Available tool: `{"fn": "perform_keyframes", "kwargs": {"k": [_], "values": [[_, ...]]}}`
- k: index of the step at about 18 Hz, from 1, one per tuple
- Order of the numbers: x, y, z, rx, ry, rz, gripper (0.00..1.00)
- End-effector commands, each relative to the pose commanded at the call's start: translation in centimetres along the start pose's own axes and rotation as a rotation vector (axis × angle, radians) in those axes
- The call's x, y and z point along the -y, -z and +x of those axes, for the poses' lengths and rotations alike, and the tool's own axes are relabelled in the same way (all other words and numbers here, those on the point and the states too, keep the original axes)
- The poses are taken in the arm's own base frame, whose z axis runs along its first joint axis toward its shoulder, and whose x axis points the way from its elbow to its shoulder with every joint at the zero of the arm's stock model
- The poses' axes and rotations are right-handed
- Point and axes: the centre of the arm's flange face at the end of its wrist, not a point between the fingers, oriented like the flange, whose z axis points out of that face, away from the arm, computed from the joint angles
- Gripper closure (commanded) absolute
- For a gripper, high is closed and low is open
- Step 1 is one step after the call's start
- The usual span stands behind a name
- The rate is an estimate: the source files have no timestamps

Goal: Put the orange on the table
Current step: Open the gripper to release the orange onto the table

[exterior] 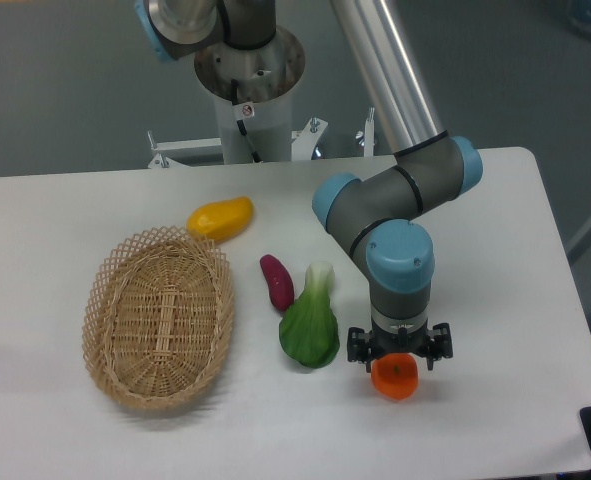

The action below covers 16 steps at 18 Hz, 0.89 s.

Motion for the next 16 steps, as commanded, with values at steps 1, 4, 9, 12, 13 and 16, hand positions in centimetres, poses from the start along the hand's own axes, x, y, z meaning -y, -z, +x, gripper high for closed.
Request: {"fn": "perform_keyframes", "kwargs": {"k": [1,4,9,12,13,16], "values": [[0.0,0.1,0.0,-0.001,-0.001,0.002,0.00],[0.0,0.8,-0.2,0.004,0.000,0.010,0.00],[0.1,1.3,-0.2,0.010,-0.001,0.016,0.00],[0.1,1.6,-0.3,0.013,-0.001,0.021,0.00],[0.1,2.2,-0.3,0.017,0.000,0.027,0.00],[0.0,2.3,-0.4,0.018,0.003,0.028,0.00]]}}
